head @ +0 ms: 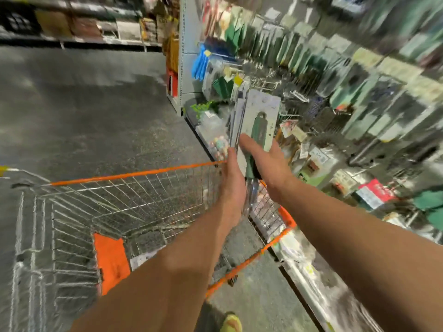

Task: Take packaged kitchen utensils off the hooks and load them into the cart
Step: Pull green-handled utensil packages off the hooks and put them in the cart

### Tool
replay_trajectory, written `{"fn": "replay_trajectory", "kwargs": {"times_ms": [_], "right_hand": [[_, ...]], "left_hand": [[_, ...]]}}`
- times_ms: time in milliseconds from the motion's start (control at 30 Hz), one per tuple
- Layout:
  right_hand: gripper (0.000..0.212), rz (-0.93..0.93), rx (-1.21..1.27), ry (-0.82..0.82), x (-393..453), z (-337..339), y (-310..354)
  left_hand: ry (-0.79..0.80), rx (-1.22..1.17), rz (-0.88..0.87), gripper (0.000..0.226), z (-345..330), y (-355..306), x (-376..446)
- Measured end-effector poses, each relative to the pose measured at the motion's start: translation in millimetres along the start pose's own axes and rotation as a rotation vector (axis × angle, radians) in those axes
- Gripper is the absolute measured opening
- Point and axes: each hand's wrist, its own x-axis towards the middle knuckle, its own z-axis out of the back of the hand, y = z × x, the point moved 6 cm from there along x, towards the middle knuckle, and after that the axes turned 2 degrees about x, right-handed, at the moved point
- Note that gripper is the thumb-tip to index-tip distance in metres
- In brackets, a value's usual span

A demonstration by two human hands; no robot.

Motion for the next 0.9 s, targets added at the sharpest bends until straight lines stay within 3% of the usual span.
{"fn": "replay_trajectory", "kwargs": {"times_ms": [100, 233, 333, 400, 500, 533, 633, 767, 833, 900], "right_hand": [[0.013, 0.065, -0.053, -0.050, -12, 45, 37], [0.015, 0.146, -0.219, -0.131, -36, 107, 77], [0.042, 0.137, -0.263, -0.286, -57, 157, 95], [0.048, 0.160, -0.314, -0.389, -72, 191, 108], [0.040, 0.192, -0.319, -0.461, -92, 237, 125], [0.037, 0.206, -0.302, -0.476, -97, 252, 130], [0.026, 0.234, -0.283, -0.534, -109, 294, 140], [0.022, 0.246, -0.253, -0.633, -113, 345, 151], [0.018, 0.260, -0.235, -0.668, -111, 371, 156], [0.025, 0.267, -0.258, -0.718, -108, 394, 161]], "left_hand": [[0.091, -0.017, -0.051, 0.107, -51, -28, -27], [0.158, 0.032, -0.142, 0.119, -110, -31, -24], [0.180, 0.086, -0.242, 0.119, -158, -53, -52], [0.178, 0.138, -0.318, 0.109, -187, -72, -79], [0.272, 0.192, -0.357, 0.075, -235, -76, -97], [0.315, 0.195, -0.362, 0.074, -252, -75, -102], [0.411, 0.232, -0.330, 0.104, -299, -70, -116], [0.469, 0.240, -0.357, 0.094, -355, -64, -118], [0.497, 0.261, -0.383, 0.104, -382, -62, -114], [0.498, 0.262, -0.390, 0.098, -405, -64, -108]]}}
